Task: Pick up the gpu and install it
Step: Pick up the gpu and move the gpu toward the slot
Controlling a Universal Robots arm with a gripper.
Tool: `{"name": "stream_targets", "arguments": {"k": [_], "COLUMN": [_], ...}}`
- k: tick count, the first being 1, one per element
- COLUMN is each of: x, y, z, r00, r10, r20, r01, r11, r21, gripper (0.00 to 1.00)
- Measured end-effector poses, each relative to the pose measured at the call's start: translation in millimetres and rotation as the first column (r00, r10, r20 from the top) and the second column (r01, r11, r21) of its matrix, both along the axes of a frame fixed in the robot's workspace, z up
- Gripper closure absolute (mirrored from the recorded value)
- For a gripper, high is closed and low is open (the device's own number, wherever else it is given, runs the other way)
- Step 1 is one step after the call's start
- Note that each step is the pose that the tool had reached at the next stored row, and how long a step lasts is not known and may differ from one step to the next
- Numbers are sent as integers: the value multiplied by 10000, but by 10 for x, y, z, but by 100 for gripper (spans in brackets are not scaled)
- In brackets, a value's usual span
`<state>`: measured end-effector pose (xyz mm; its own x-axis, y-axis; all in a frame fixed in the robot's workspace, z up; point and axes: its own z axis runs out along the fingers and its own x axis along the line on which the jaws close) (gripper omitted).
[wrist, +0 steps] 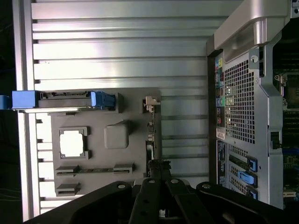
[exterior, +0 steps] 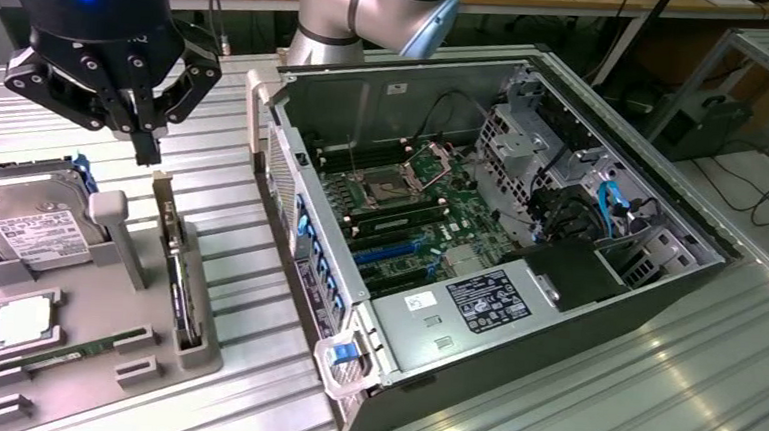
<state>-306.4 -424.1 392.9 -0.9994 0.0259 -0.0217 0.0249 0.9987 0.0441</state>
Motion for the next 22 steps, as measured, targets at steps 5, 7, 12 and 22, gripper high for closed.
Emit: {"name": "stream_targets", "arguments": {"k": [5,7,12,22], "x": [0,0,0,0], "y": [0,0,0,-2], "z": [0,0,0,0], "r00": [10000,10000,10000,10000], "r10": [0,0,-1,0], "r20": [0,0,0,0], "r01": [0,0,1,0], "r11": [10000,10000,10000,10000], "r21": [0,0,0,0], "gripper": [89,89,76,34]}}
